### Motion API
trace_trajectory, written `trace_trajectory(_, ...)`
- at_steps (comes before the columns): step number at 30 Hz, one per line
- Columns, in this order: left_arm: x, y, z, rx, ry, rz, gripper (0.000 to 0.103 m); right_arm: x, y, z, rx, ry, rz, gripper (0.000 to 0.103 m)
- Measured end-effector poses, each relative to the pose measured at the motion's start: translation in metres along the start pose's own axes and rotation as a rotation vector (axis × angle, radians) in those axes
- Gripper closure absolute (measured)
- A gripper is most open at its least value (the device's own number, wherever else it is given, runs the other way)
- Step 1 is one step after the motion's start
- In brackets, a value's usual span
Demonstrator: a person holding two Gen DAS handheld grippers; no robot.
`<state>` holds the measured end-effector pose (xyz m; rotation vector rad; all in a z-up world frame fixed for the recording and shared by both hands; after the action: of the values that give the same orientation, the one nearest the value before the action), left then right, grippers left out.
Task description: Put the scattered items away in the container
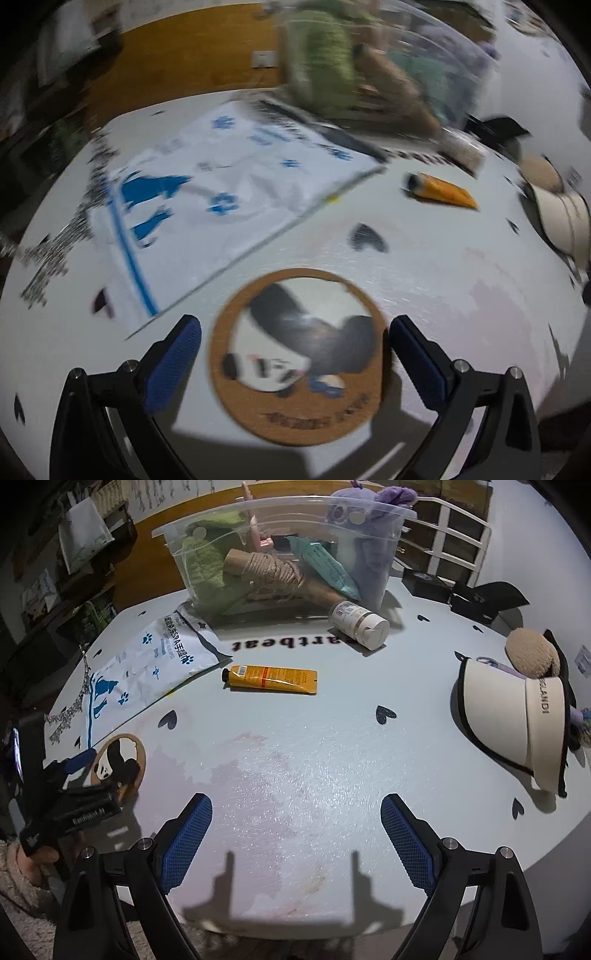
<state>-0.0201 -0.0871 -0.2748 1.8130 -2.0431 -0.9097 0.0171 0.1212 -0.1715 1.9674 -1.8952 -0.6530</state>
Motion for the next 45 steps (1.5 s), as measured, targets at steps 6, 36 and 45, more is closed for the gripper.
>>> trace_trajectory(6,-0.049,-0.005,0.012,0.034,-0.088,0.181,0.001,-0.01,-0.011,0.008,0.063,0.003,0.096,0.01)
trace_trajectory(36,-0.086,-0.065,-0.034,0.168,-0.298,0.515,0.05,-0.051,-0.056,0.012,0.172,-0.041,0.296,0.01)
trace_trajectory(45,-0.132,-0.028,0.008,0.164,-0.382,0.61,0.05,-0.061,-0.049,0.019,0.184,-0.055,0.288,0.01)
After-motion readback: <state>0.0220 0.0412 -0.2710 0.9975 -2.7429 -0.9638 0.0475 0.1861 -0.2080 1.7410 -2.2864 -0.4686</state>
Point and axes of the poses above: each gripper's, at about its wrist camera, not at the fingertips, and z roughly the way its jaws point, x to its left, y to its top, the point moved 7 cm from there along z, roughly the way its jaws point, and after that the axes turned 10 degrees about -y, right-handed, at the moved point
